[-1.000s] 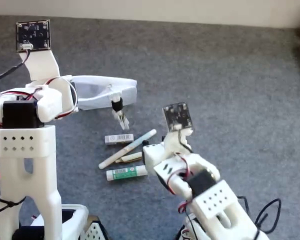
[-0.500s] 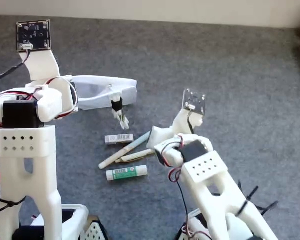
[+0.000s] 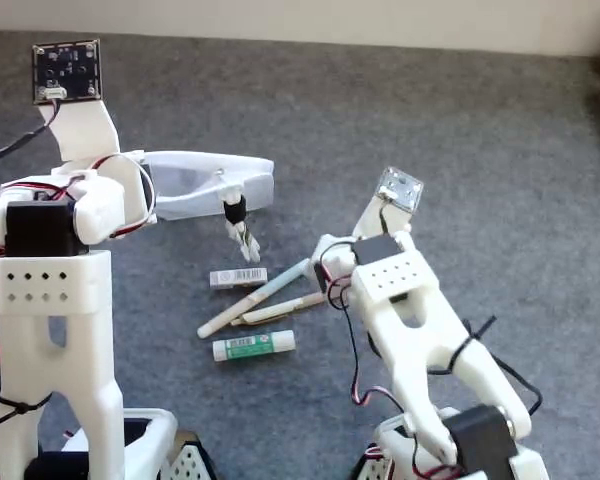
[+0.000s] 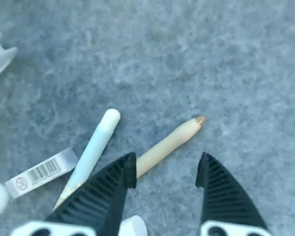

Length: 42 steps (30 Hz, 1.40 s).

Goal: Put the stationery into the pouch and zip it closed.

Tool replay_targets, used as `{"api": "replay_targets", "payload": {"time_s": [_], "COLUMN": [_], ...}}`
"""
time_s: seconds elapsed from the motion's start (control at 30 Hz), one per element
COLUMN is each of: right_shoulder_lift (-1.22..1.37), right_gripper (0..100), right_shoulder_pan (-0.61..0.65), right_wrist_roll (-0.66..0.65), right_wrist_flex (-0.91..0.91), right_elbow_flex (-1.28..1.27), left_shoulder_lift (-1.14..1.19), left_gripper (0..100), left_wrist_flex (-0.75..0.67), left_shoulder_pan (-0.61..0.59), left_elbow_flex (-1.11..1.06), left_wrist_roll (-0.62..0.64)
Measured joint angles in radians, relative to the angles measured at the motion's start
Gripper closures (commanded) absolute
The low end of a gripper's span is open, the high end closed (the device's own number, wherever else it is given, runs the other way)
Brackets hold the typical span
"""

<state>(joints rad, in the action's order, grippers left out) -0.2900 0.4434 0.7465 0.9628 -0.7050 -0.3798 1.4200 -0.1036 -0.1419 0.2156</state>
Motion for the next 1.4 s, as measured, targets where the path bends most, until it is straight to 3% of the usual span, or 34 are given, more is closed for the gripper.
{"api": "replay_targets", "payload": {"time_s": [0.87, 1.07, 1.4], "right_shoulder_lift": [0.388, 0.388, 0.391], "right_gripper": [81.4, 93.9, 95.9], "right_shoulder_pan": [0.000, -0.026, -0.066], "right_wrist_roll": [-0.038, -0.052, -0.052], "right_wrist_flex": [0.005, 0.009, 0.020], "right_elbow_flex": [0.199, 0.199, 0.227], "left_shoulder_lift": [0.000, 0.000, 0.000], "left_gripper": [99, 99, 99], "left_wrist_flex": [0.000, 0.000, 0.000], "left_shoulder_pan": [0.000, -0.002, -0.023], "left_elbow_flex": [0.000, 0.000, 0.000], "left_wrist_roll": [0.000, 0.000, 0.000]}}
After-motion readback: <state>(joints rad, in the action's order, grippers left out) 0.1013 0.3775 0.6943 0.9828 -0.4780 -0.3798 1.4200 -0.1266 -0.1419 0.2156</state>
